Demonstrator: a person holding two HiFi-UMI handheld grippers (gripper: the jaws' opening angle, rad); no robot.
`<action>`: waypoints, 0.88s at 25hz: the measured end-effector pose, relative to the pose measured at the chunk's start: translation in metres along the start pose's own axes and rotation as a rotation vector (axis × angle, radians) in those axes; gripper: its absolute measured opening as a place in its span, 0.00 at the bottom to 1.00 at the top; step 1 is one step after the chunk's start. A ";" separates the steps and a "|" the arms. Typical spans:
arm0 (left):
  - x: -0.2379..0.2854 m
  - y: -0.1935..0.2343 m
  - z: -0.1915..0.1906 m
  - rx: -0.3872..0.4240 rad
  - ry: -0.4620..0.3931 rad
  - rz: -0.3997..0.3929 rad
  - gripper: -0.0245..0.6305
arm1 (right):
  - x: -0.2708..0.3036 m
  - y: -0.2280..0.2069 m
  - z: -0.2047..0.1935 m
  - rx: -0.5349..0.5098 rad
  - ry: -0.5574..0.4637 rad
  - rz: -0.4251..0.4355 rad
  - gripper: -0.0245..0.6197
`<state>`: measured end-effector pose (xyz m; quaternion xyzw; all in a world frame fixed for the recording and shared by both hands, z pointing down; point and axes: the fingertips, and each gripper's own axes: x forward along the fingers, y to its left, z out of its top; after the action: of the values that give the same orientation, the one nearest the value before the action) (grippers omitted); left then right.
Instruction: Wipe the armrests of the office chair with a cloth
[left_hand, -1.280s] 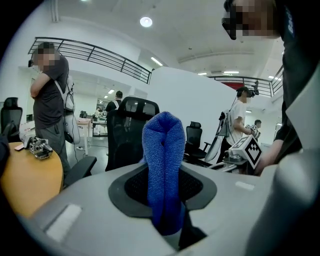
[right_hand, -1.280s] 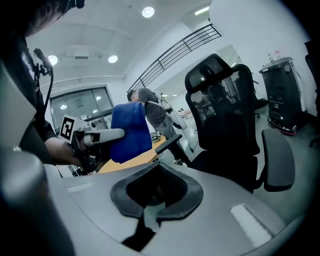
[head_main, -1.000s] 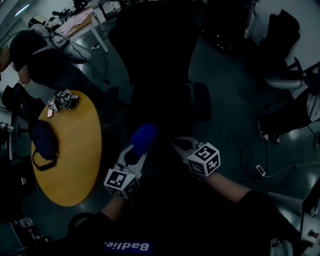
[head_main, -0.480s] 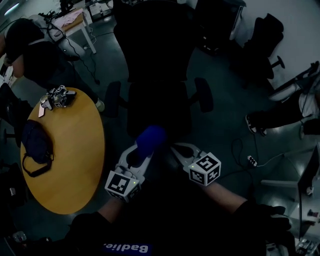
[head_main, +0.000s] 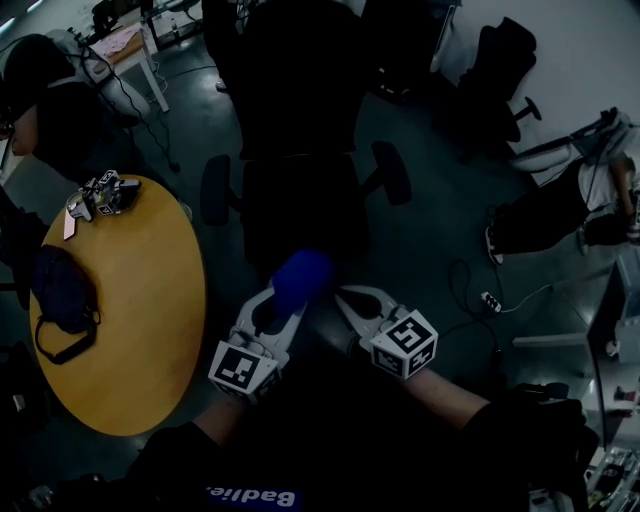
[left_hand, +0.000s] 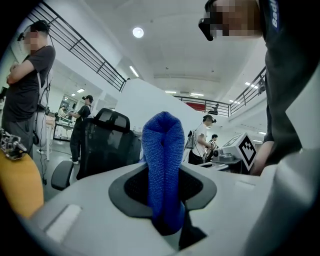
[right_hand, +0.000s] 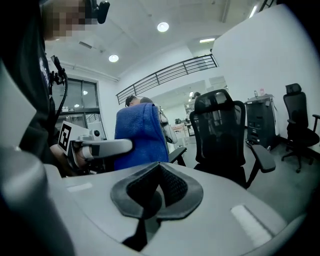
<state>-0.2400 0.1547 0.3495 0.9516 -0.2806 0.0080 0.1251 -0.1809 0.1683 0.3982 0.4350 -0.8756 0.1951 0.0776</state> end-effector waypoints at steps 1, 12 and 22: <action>0.001 -0.005 0.001 0.007 0.000 -0.001 0.23 | -0.003 0.000 0.001 -0.004 -0.009 0.007 0.05; 0.022 -0.042 0.021 -0.001 -0.026 0.061 0.23 | -0.045 -0.012 0.027 -0.078 -0.080 0.078 0.05; 0.032 -0.057 0.016 0.018 -0.003 0.074 0.23 | -0.055 -0.017 0.025 -0.078 -0.106 0.137 0.04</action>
<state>-0.1833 0.1805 0.3233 0.9417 -0.3157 0.0138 0.1158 -0.1334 0.1892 0.3637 0.3804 -0.9131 0.1425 0.0346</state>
